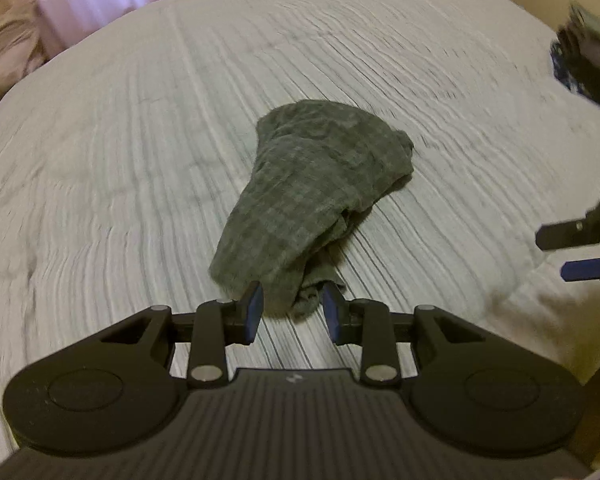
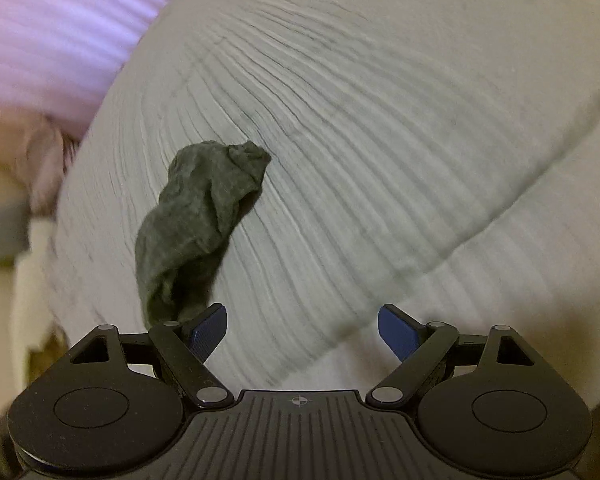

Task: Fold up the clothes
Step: 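Close both tools on the edge of the crumpled shorts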

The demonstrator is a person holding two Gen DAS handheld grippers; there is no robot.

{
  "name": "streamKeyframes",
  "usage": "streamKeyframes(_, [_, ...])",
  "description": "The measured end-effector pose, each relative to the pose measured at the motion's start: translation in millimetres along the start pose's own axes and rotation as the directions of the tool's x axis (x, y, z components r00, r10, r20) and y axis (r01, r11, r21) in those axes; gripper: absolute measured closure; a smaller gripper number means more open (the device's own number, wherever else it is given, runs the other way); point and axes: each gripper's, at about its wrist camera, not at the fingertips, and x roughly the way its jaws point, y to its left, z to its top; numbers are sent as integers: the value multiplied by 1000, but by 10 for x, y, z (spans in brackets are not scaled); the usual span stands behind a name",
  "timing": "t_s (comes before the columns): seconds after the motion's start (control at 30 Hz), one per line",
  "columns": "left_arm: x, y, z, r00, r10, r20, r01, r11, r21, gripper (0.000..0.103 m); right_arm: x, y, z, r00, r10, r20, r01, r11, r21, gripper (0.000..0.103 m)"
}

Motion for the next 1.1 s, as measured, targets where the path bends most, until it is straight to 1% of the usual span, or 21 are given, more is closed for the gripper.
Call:
streamKeyframes(0.03, [63, 0, 0, 1000, -11, 6, 11, 1000, 20, 76, 74, -29, -13, 1000, 19, 2, -19, 999, 39, 20])
streamKeyframes(0.07, [119, 9, -9, 1000, -24, 10, 24, 999, 34, 75, 147, -45, -27, 999, 40, 4, -40, 997, 70, 28])
streamKeyframes(0.13, [227, 32, -33, 999, -50, 16, 49, 997, 60, 75, 310, -61, -62, 996, 89, 11, -90, 987, 130, 30])
streamKeyframes(0.23, [346, 63, -62, 997, -73, 18, 72, 993, 93, 75, 550, -13, -149, 986, 162, 26, -164, 972, 170, 30])
streamKeyframes(0.27, [361, 85, -72, 996, -82, 22, 79, 992, 99, 75, 629, 4, -179, 982, 185, 31, -188, 965, 182, 32])
streamKeyframes(0.3, [372, 111, -81, 996, -91, 26, 87, 991, 104, 75, 699, 37, -209, 978, 205, 35, -208, 961, 181, 36])
streamKeyframes(0.33, [382, 136, -91, 995, -99, 31, 95, 989, 110, 75, 767, 75, -238, 974, 225, 39, -228, 957, 177, 44])
streamKeyframes(0.37, [387, 168, -99, 994, -107, 33, 103, 988, 112, 75, 829, 113, -266, 971, 237, 41, -240, 955, 172, 45])
streamKeyframes(0.47, [383, 252, -115, 991, -129, 45, 123, 985, 122, 75, 964, 208, -361, 961, 271, 57, -277, 948, 158, 46])
streamKeyframes(0.57, [379, 262, -123, 986, -148, 82, 133, 977, 164, 75, 1055, 290, -449, 953, 290, 84, -299, 944, 136, 46])
streamKeyframes(0.7, [487, 207, -123, 979, -173, 113, 143, 961, 236, 75, 1117, 311, -525, 960, 261, 99, -273, 952, 138, 45])
streamKeyframes(0.73, [529, 191, -121, 976, -184, 118, 149, 955, 255, 78, 1122, 295, -547, 963, 251, 102, -264, 953, 147, 45])
streamKeyframes(0.77, [556, 188, -115, 975, -188, 121, 150, 951, 269, 87, 1127, 278, -569, 965, 241, 105, -255, 954, 156, 45])
streamKeyframes(0.8, [557, 243, -93, 971, -204, 123, 169, 953, 253, 101, 1124, 276, -582, 965, 237, 110, -253, 955, 157, 45])
streamKeyframes(0.83, [553, 311, -68, 966, -225, 126, 192, 954, 230, 102, 1119, 276, -592, 965, 235, 115, -251, 955, 156, 45])
streamKeyframes(0.9, [527, 553, -8, 949, -286, 135, 274, 956, 103, 103, 1101, 291, -607, 962, 242, 127, -260, 954, 150, 45])
streamKeyframes(0.93, [519, 690, 23, 938, -319, 139, 318, 948, 29, 103, 1104, 316, -608, 956, 260, 135, -279, 950, 142, 45])
streamKeyframes(0.97, [511, 793, 48, 931, -337, 143, 343, 939, -20, 103, 1110, 343, -608, 950, 279, 142, -298, 945, 134, 45])
streamKeyframes(1.03, [503, 881, 77, 922, -359, 146, 369, 928, -46, 103, 1160, 427, -616, 937, 314, 151, -333, 935, 124, 45])
streamKeyframes(1.1, [501, 931, 93, 913, -380, 148, 391, 919, -58, 103, 1226, 508, -610, 931, 332, 153, -352, 928, 124, 45])
